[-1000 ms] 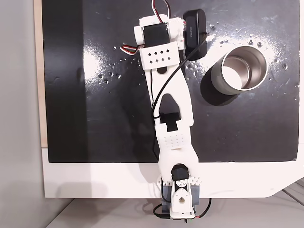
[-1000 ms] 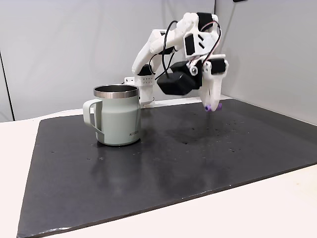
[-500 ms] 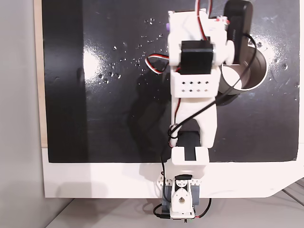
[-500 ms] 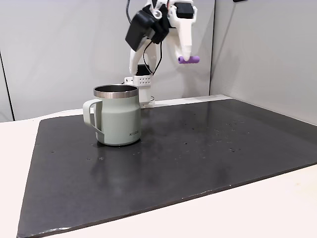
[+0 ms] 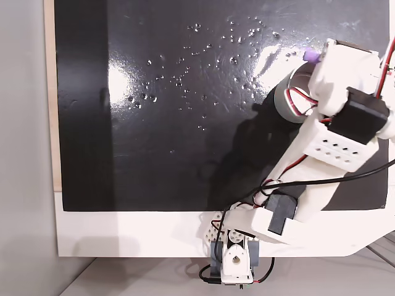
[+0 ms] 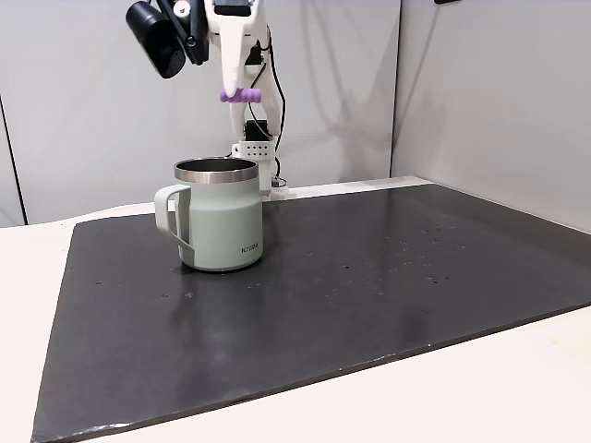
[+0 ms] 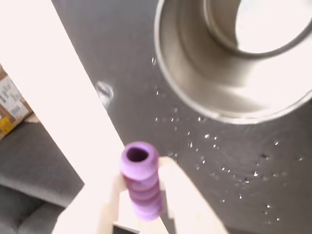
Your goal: Grasp a pengrip and put it in the cup.
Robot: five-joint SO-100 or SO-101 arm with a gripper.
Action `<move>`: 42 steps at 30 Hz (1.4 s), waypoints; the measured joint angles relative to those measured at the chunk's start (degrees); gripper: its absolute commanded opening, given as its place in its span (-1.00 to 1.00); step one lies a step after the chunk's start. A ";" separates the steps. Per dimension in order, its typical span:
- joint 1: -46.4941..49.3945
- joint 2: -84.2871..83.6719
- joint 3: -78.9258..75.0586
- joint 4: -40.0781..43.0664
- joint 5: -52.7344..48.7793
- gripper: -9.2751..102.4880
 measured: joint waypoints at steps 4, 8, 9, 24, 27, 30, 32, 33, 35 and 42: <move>3.08 0.00 3.52 0.00 -2.29 -0.83; 4.22 0.00 7.47 0.00 -4.39 -0.83; 4.39 0.00 8.35 0.00 -5.19 -0.83; 5.54 0.00 15.73 0.00 -7.91 -0.51; 5.62 0.00 15.73 0.00 -7.91 -0.48; 5.71 0.00 15.73 0.00 -7.91 -0.48; 5.71 0.00 16.00 0.00 -7.91 -0.48; 5.71 0.00 16.08 0.00 -7.91 -0.48; 5.71 0.00 16.08 0.00 -7.91 -0.48; 5.54 2.55 17.31 0.00 -7.91 -0.48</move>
